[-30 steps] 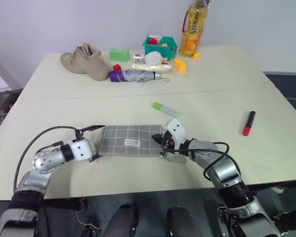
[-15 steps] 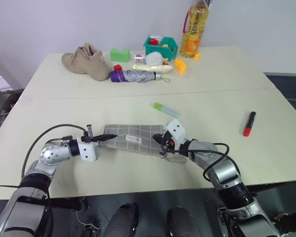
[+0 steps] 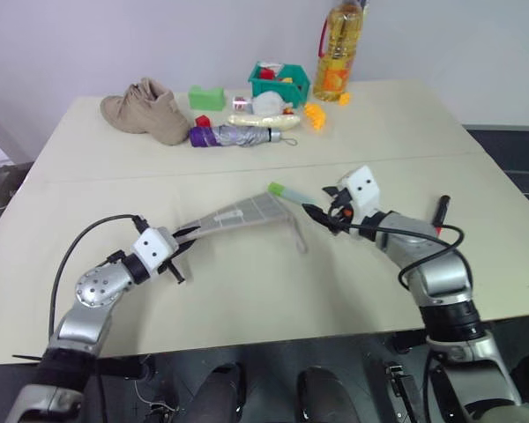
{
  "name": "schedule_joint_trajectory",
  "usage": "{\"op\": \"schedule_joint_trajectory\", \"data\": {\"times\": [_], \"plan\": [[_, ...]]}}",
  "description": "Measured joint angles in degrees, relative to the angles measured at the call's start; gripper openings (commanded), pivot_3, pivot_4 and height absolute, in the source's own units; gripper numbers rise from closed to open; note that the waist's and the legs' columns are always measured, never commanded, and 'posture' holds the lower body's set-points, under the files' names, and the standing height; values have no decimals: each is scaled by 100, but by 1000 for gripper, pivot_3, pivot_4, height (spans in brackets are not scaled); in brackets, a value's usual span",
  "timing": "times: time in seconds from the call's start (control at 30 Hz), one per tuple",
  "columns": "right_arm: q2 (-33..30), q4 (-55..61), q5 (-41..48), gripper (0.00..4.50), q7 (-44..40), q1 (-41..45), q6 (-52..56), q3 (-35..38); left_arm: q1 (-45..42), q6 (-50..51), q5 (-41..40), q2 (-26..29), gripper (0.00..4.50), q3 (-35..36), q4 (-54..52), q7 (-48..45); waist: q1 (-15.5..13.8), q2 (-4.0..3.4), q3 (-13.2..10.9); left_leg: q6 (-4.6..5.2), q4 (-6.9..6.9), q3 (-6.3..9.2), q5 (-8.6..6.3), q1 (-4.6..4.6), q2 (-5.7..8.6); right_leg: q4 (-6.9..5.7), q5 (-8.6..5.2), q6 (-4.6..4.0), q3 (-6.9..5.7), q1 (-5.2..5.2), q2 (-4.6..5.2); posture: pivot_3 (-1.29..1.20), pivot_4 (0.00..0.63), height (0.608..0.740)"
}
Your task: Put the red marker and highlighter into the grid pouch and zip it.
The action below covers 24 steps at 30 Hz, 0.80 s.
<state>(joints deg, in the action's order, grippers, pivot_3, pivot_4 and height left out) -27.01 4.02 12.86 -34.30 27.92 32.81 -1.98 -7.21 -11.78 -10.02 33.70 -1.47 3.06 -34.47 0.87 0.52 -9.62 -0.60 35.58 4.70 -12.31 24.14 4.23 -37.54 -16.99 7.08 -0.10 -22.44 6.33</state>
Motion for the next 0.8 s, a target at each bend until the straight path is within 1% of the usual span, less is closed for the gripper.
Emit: {"op": "schedule_joint_trajectory", "data": {"times": [0.17,0.33,0.47,0.5,0.57,0.63,0.67,0.7,0.77,0.8], "plan": [[-32,262,322,4133,-353,-229,270,-25,434,814,209,-353,0,55,-957,603,-13,0,0,0,0,-1,0,1,0,2,0,-1,1,1,2,0,150,739],[215,365,373,4133,-310,-242,365,-206,531,1091,406,-445,0,51,-1266,748,-18,0,0,-2,0,-1,1,1,1,1,0,-2,1,0,3,0,150,739],[450,355,362,4133,-142,-171,492,-337,530,1146,450,-511,0,50,-1293,730,-23,0,0,-3,0,-1,1,2,2,3,0,-2,1,0,5,0,150,739],[535,333,357,3926,-66,-130,547,-347,530,1146,457,-517,0,46,-1293,717,-22,0,0,-4,0,-1,1,2,2,3,0,-2,1,-1,5,0,150,739],[654,252,356,3311,78,-42,611,-353,528,1146,465,-532,0,39,-1293,701,-25,0,0,-4,0,-1,2,2,2,3,0,-2,1,-1,5,0,150,739],[721,182,342,2284,195,15,657,-350,527,1147,483,-566,0,37,-1292,696,-28,0,0,-4,0,-1,2,2,4,4,0,-2,1,0,7,0,150,739],[749,146,336,1685,245,40,676,-350,525,1148,488,-570,0,36,-1292,694,-27,0,0,-4,0,-1,2,2,4,4,0,-2,1,-1,7,0,150,739],[768,126,322,1256,287,52,685,-348,521,1148,492,-572,0,36,-1292,692,-27,0,0,-4,0,-1,2,3,4,4,0,-2,1,-1,7,0,150,739],[791,119,314,227,354,58,699,-347,520,1149,506,-577,0,36,-1292,689,-26,0,0,-4,-1,-1,2,3,4,4,0,-2,1,-1,7,0,150,739],[790,119,314,102,361,61,713,-347,518,1149,514,-579,0,35,-1292,689,-24,0,0,-4,-1,-1,2,3,4,4,0,-2,1,-1,7,0,150,739]]}}
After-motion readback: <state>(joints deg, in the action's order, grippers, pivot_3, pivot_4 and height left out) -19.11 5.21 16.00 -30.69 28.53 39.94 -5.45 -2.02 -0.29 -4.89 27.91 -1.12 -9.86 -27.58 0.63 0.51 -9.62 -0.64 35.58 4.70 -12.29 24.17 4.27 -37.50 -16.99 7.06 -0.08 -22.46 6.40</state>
